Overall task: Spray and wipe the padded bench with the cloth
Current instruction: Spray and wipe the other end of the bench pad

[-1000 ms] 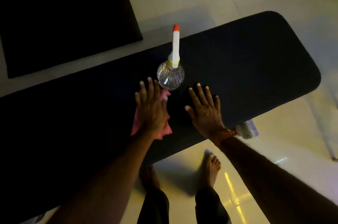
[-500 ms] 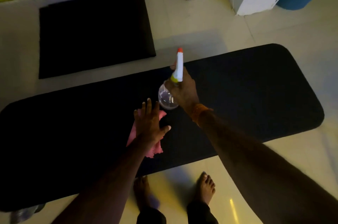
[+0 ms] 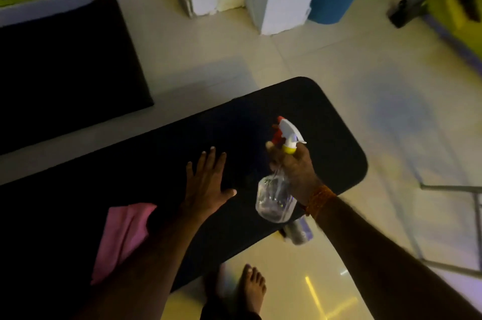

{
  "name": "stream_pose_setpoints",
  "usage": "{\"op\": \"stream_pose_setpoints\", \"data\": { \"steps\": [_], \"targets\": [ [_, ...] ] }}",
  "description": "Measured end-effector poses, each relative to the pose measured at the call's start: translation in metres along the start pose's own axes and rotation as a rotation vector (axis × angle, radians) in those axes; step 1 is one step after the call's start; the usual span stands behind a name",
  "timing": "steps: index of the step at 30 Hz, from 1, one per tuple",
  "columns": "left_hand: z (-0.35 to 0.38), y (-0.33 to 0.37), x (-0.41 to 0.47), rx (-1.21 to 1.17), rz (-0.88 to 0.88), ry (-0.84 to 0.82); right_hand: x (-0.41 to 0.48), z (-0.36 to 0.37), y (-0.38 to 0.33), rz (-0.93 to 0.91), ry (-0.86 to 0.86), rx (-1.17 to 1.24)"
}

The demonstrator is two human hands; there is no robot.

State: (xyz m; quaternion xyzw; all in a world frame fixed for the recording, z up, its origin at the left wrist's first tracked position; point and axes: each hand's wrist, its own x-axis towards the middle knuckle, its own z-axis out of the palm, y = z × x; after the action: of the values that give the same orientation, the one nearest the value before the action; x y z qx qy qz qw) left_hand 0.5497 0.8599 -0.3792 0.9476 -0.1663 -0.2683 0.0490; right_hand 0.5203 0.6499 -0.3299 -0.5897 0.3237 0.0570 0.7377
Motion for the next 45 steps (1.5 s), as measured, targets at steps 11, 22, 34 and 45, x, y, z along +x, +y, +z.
{"op": "stream_pose_setpoints", "data": {
  "steps": [11,22,34,45],
  "targets": [
    [-0.023,0.101,0.109,0.080,0.233,-0.112,0.047,-0.064,-0.049,0.169,0.117,0.027],
    [-0.018,0.105,0.107,0.157,0.214,-0.092,0.041,-0.084,-0.026,0.246,0.296,-0.079],
    [0.005,0.090,0.047,0.125,0.183,-0.114,-0.052,-0.120,0.040,0.226,0.324,-0.172],
    [0.020,0.026,-0.017,0.113,-0.050,-0.059,-0.047,-0.035,0.043,0.246,-0.178,-0.509]
  ]
}}
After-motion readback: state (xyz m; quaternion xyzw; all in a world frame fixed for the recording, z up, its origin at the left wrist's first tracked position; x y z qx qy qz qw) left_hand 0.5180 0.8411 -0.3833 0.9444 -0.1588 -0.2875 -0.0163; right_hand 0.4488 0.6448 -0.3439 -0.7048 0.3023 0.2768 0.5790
